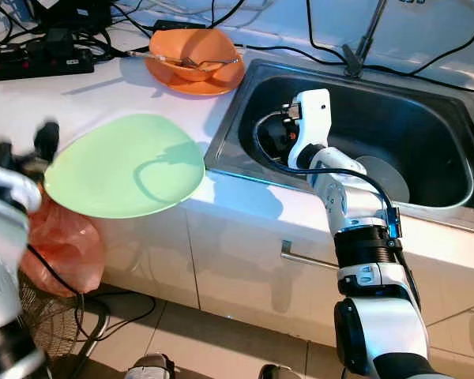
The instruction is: Kitchen organization
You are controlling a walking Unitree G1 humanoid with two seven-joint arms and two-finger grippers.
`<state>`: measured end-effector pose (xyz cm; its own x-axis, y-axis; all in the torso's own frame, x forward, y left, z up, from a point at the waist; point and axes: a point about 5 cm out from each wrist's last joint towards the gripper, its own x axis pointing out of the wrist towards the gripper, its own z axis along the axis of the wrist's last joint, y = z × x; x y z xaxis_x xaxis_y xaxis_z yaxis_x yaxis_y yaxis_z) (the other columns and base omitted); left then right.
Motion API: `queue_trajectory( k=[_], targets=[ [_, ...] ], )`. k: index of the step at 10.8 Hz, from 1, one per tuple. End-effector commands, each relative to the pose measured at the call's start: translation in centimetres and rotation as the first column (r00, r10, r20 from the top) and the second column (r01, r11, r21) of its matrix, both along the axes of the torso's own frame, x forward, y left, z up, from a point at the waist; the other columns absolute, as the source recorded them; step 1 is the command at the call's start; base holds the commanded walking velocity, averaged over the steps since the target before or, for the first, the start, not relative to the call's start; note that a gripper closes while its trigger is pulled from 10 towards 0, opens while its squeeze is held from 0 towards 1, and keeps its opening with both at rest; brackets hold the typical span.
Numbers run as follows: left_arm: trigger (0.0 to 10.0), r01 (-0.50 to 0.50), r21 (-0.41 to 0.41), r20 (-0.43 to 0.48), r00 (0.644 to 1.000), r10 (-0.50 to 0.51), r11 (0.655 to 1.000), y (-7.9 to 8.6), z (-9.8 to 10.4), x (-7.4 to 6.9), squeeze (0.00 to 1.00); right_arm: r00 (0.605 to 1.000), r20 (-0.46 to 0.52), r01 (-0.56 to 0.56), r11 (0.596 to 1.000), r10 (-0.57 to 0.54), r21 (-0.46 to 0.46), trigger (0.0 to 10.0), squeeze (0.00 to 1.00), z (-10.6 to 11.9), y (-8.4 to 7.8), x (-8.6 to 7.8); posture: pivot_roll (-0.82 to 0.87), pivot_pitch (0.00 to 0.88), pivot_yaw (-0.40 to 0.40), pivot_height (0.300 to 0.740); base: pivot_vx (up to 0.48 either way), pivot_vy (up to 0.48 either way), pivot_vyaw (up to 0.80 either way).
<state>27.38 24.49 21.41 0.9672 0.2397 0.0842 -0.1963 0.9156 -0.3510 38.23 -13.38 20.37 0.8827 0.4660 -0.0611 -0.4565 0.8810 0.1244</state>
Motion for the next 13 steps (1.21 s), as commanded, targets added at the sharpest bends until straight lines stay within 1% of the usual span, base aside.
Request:
queue_trajectory(
  k=[1, 4, 5, 6, 8, 9, 10, 12, 13],
  targets=[
    [10.0, -0.016, -0.012, 0.018, 1.0, 0.017, 1.0, 0.1, 0.4, -0.4, 0.0, 1.0, 0.015, 0.001, 1.0, -0.001, -0.002, 10.0, 0.0, 0.4, 0.0, 0.2, 0.26, 0.088, -0.059, 0.74, 0.0, 0.0, 0.0],
    [10.0, 0.012, -0.039, 0.04, 0.999, -0.01, 0.999, -0.4, 0.7, -0.4, 0.0, 1.0, 0.011, 0.009, 1.0, -0.009, -0.005, 10.0, 0.0, 0.1, -0.2, 0.2, 0.26, 0.092, -0.059, 0.74, 0.0, 0.0, 0.0],
    [10.0, 0.094, -0.084, 0.046, 0.995, -0.09, 0.992, -1.5, 0.4, -0.4, 0.0, 1.0, 0.01, 0.011, 1.0, -0.011, -0.006, 10.0, 0.0, 0.1, -0.3, 0.2, 0.26, 0.09, -0.06, 0.74, 0.0, 0.0, 0.0],
    [10.0, 0.133, -0.133, 0.041, 0.991, -0.128, 0.982, -2.1, -0.2, -0.4, 0.0, 1.0, 0.01, 0.011, 1.0, -0.011, -0.006, 10.0, 0.0, 0.1, -0.2, 0.3, 0.27, 0.089, -0.06, 0.74, 0.0, 0.0, 0.0],
    [10.0, 0.143, -0.162, 0.027, 0.99, -0.141, 0.976, -2.4, -1.0, -0.8, 0.0, 1.0, 0.012, 0.009, 1.0, -0.009, -0.004, 10.0, 0.0, 0.1, -0.1, 0.4, 0.27, 0.087, -0.06, 0.74, 0.0, 0.0, 0.0],
    [10.0, 0.125, -0.162, 0.045, 0.992, -0.119, 0.979, -2.2, -0.8, -1.1, 0.0, 1.0, 0.012, 0.01, 1.0, -0.01, -0.004, 10.0, 0.0, 0.1, -0.1, 0.4, 0.27, 0.087, -0.061, 0.74, 0.0, 0.0, 0.0],
    [10.0, 0.095, -0.145, 0.079, 0.993, -0.084, 0.985, -1.6, -0.1, -1.3, 0.0, 1.0, 0.011, 0.01, 1.0, -0.01, -0.005, 10.0, 0.0, 0.0, -0.1, 0.5, 0.27, 0.087, -0.062, 0.74, 0.0, 0.0, 0.0],
    [10.0, 0.078, -0.123, 0.097, 0.993, -0.067, 0.989, -1.2, 0.3, -1.4, 0.0, 1.0, 0.009, 0.008, 1.0, -0.008, -0.005, 10.0, 0.0, -0.1, 0.1, 0.5, 0.28, 0.086, -0.064, 0.74, 0.0, 0.0, 0.0],
    [10.0, 0.045, -0.085, 0.12, 0.992, -0.035, 0.995, -0.5, 1.0, -1.5, 0.0, 1.0, 0.01, 0.005, 1.0, -0.005, -0.004, 10.0, 0.0, -0.1, 0.1, 0.5, 0.28, 0.086, -0.062, 0.74, 0.0, 0.0, 0.0]
  ],
)
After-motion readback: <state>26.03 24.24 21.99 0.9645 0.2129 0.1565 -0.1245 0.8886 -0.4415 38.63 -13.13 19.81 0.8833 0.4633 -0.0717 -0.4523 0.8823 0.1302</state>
